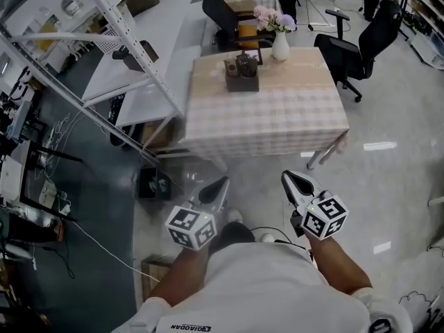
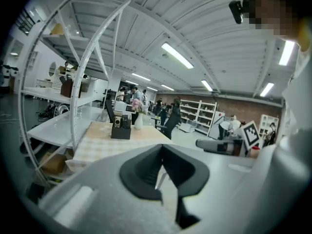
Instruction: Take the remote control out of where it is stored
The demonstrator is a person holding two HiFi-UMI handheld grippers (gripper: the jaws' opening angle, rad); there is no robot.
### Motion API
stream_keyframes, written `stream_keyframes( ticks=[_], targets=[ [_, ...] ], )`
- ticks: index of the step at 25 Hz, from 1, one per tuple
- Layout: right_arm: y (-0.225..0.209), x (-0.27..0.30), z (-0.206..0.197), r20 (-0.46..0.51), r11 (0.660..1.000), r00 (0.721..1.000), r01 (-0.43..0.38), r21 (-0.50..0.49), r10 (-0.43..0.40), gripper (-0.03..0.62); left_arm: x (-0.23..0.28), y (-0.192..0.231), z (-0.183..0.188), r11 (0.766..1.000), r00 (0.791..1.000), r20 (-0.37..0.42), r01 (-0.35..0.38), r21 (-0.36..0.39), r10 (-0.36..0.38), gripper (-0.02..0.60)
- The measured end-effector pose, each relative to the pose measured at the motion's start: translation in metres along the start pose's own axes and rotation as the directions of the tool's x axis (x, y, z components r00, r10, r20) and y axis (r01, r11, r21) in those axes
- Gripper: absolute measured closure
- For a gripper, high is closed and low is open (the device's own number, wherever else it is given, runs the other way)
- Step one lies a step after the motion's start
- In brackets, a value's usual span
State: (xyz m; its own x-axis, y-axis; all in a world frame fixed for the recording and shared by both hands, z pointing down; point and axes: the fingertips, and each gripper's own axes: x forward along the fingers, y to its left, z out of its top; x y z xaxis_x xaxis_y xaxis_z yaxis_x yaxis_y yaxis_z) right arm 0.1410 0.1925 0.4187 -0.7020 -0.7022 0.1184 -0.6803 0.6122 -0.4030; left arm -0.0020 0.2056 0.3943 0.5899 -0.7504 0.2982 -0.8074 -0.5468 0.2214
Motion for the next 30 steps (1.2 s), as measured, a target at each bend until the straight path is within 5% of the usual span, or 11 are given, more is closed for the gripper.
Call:
stream_keyframes(
  ticks=[15,30],
  targets=[
    [-0.048,0.044,0.008,-0.003,0.998,0.998,0.057,-0.02,-0.057,0.588,0.072,0.043,0.017,0.997,0.998,-0.004,0.061,0.042,-0.061,0.578],
    [-0.089,0.171,0.037,-0.029,0.992,0.992,0.122,-0.037,-0.123,0.588,0.152,0.152,0.062,0.989,0.992,-0.036,0.126,0.081,-0.123,0.578]
  ],
)
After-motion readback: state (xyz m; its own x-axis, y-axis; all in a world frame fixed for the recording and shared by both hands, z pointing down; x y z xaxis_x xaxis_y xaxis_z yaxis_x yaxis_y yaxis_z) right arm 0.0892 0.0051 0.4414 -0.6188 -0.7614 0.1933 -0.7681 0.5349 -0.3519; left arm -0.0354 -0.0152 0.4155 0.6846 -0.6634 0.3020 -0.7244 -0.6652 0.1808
